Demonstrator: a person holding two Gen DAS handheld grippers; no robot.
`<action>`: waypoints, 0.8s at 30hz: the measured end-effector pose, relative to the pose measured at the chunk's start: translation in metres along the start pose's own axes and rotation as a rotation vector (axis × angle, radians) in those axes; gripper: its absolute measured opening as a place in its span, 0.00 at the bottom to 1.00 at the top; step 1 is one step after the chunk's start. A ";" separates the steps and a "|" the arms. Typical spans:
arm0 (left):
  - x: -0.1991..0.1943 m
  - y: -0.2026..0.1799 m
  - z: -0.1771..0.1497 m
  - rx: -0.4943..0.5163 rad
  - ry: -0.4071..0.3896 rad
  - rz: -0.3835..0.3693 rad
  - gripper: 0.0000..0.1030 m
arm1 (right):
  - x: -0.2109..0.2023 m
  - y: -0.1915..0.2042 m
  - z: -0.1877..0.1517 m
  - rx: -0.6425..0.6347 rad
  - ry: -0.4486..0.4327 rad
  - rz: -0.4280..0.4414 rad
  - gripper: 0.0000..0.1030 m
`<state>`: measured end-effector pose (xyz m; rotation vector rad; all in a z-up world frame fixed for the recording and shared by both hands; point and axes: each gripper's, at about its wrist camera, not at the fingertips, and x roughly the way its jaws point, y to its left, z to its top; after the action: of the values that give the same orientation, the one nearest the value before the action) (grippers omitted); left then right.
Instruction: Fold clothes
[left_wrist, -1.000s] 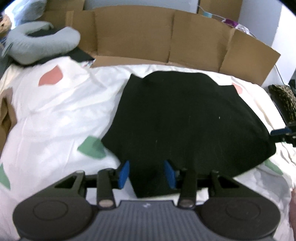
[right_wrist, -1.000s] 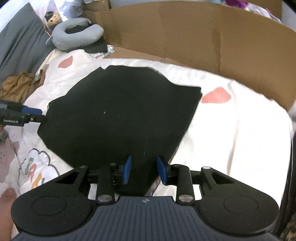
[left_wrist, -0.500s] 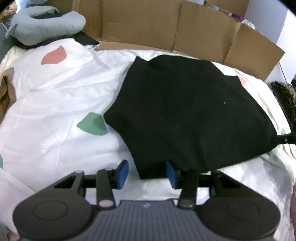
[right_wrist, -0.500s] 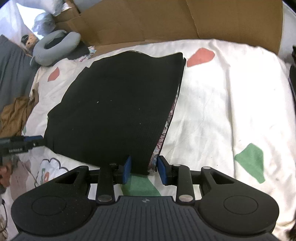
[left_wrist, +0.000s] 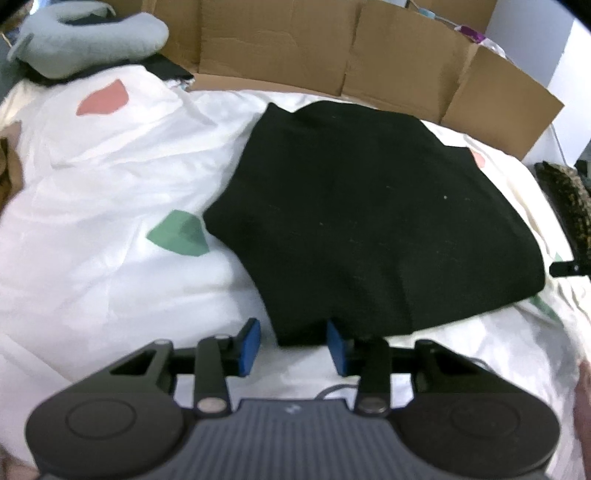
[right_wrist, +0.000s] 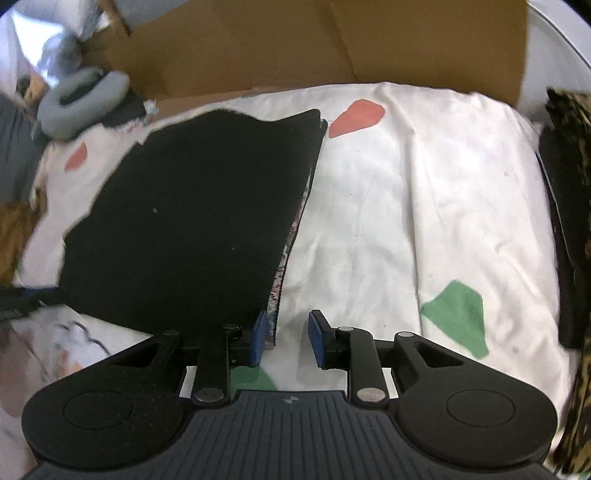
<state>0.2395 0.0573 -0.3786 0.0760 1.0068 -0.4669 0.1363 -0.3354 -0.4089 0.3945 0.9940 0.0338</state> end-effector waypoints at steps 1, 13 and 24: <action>0.002 0.000 0.000 0.002 0.004 -0.005 0.39 | -0.001 -0.002 0.000 0.027 0.012 0.030 0.32; -0.003 0.004 -0.001 -0.001 0.001 -0.007 0.10 | 0.028 -0.028 -0.024 0.383 0.089 0.282 0.37; -0.006 0.007 0.001 0.008 -0.007 -0.016 0.09 | 0.057 -0.046 -0.034 0.652 0.069 0.398 0.42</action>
<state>0.2399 0.0653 -0.3743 0.0735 0.9990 -0.4857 0.1331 -0.3560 -0.4872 1.1929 0.9660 0.0834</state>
